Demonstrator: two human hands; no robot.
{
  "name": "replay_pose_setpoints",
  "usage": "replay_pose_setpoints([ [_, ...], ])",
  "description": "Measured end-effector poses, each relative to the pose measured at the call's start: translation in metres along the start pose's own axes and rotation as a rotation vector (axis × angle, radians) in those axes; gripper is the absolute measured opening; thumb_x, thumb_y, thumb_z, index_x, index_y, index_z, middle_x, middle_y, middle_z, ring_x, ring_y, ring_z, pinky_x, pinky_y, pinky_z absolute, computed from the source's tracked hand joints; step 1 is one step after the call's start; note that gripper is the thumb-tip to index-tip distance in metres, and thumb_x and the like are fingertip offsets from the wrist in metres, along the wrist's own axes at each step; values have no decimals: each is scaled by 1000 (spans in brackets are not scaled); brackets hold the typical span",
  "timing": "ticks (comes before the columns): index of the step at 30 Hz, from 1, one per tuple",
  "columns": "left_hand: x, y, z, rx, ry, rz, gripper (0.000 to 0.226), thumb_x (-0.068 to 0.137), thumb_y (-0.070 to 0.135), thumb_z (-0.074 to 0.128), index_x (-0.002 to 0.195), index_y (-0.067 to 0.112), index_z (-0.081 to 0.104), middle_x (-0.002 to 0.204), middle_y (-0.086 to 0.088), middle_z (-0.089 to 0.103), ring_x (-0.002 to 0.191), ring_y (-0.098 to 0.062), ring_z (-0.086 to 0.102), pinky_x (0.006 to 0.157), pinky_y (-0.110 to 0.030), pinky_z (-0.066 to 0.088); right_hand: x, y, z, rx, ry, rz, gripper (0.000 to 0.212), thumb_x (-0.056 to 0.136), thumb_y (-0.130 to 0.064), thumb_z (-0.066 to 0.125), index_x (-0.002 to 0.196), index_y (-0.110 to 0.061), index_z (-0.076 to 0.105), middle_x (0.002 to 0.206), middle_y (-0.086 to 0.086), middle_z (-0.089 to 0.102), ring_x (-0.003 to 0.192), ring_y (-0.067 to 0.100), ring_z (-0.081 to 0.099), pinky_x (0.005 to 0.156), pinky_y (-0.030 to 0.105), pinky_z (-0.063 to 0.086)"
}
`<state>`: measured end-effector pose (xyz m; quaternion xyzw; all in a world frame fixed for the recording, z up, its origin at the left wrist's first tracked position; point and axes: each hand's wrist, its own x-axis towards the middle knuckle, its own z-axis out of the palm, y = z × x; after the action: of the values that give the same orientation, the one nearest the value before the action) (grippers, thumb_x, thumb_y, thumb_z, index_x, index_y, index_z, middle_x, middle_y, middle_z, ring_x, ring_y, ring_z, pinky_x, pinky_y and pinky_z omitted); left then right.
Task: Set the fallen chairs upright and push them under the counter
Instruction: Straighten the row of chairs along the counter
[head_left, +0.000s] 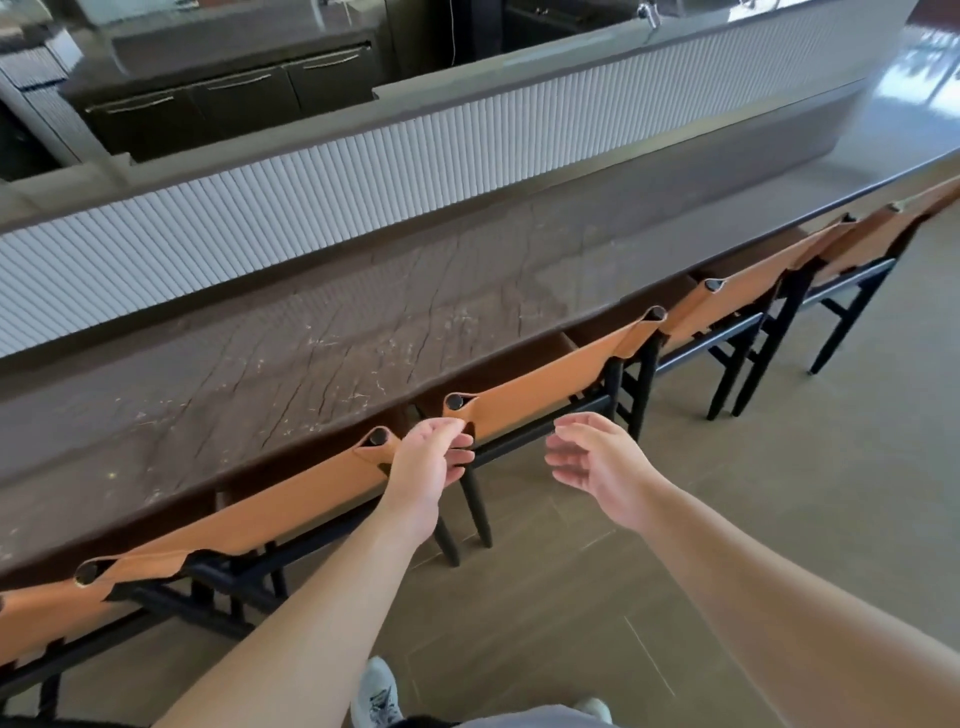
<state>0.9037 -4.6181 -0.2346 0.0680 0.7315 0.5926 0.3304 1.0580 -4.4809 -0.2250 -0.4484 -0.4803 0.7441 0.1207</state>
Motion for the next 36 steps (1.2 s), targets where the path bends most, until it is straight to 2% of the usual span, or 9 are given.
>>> replay_pose_setpoints([
  [4, -8, 1, 24, 22, 9, -6, 16, 100, 30, 55, 105, 19, 66, 98, -5, 71, 95, -21, 69, 89, -37, 57, -2, -8, -37, 24, 5, -3, 15, 97, -14, 58, 111, -13, 64, 110, 16, 67, 101, 29, 67, 94, 43, 54],
  [8, 2, -1, 40, 39, 34, -42, 12, 98, 29, 58, 103, 22, 66, 96, -3, 72, 94, -21, 70, 83, -34, 58, 4, -14, -61, 43, 46, -3, 17, 96, -13, 58, 112, -14, 64, 110, 15, 67, 101, 29, 67, 92, 43, 55],
  [17, 77, 15, 80, -126, 3, -89, 11, 95, 30, 61, 100, 27, 70, 89, 2, 75, 89, -17, 73, 75, -27, 56, 45, -43, -90, -21, 143, 6, 17, 92, -16, 60, 109, -17, 66, 104, 12, 69, 92, 26, 70, 81, 36, 58],
  [22, 120, 41, 95, -144, -32, -75, 15, 98, 27, 55, 106, 23, 66, 101, -4, 72, 94, -18, 71, 76, -30, 55, 75, -72, -94, -104, 160, 2, 16, 94, -17, 62, 109, -20, 65, 105, 8, 71, 93, 22, 72, 77, 32, 59],
  [27, 139, 44, 96, -125, -56, -48, 17, 97, 27, 54, 108, 20, 66, 104, -6, 71, 98, -21, 69, 80, -31, 54, 109, -85, -81, -134, 155, 17, 14, 96, -17, 60, 109, -19, 64, 106, 8, 70, 95, 22, 70, 82, 35, 58],
  [29, 143, 43, 89, -155, -17, -77, 17, 97, 27, 55, 108, 20, 66, 103, -5, 71, 97, -20, 69, 79, -31, 54, 120, -83, -74, -171, 131, 40, 14, 96, -16, 59, 109, -19, 64, 107, 10, 69, 95, 23, 70, 83, 36, 58],
  [33, 156, 47, 68, -334, 88, -172, 19, 96, 28, 56, 105, 18, 69, 97, -4, 73, 93, -19, 70, 77, -32, 51, 148, -87, -66, -214, 88, 35, 12, 95, -18, 60, 106, -18, 65, 107, 10, 69, 92, 23, 70, 75, 33, 57],
  [36, 162, 48, 59, -365, 137, -209, 20, 97, 28, 56, 105, 17, 69, 95, -3, 73, 92, -19, 70, 75, -32, 50, 174, -96, -67, -236, 61, 41, 14, 95, -18, 61, 107, -19, 65, 104, 9, 70, 91, 21, 71, 77, 34, 58],
])
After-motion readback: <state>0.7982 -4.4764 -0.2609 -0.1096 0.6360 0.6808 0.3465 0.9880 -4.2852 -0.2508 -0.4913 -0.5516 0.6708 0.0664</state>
